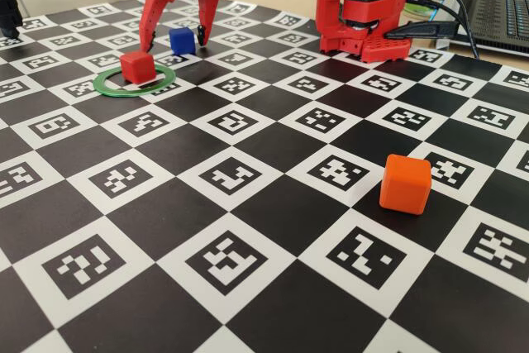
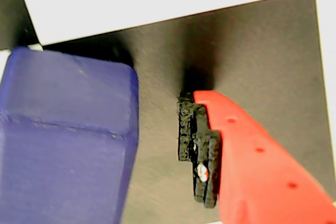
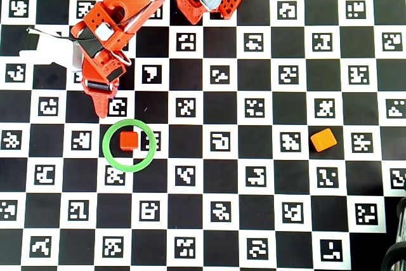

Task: Grab the red cube then put it in the green circle then put the blue cube on top and finally the orange cube on top

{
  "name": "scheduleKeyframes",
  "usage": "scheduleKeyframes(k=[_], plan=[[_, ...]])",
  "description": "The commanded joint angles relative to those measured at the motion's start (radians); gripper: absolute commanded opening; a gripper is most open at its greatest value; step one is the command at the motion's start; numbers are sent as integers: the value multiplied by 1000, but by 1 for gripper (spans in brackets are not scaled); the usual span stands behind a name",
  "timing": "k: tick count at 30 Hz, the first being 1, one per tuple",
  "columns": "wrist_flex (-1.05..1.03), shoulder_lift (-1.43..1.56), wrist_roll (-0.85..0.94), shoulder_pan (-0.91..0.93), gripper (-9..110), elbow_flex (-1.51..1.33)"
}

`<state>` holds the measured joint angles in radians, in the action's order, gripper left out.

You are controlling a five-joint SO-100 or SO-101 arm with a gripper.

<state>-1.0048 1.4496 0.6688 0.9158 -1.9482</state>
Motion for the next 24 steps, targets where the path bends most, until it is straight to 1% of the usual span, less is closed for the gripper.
scheduleKeyframes(k=[1, 12, 17, 19, 24], plan=[[12, 25, -61, -6, 47, 48], [15, 23, -179, -34, 45, 55], [20, 23, -196, -40, 43, 55], [21, 25, -196, -40, 38, 54], [29, 26, -209, -38, 19, 54]])
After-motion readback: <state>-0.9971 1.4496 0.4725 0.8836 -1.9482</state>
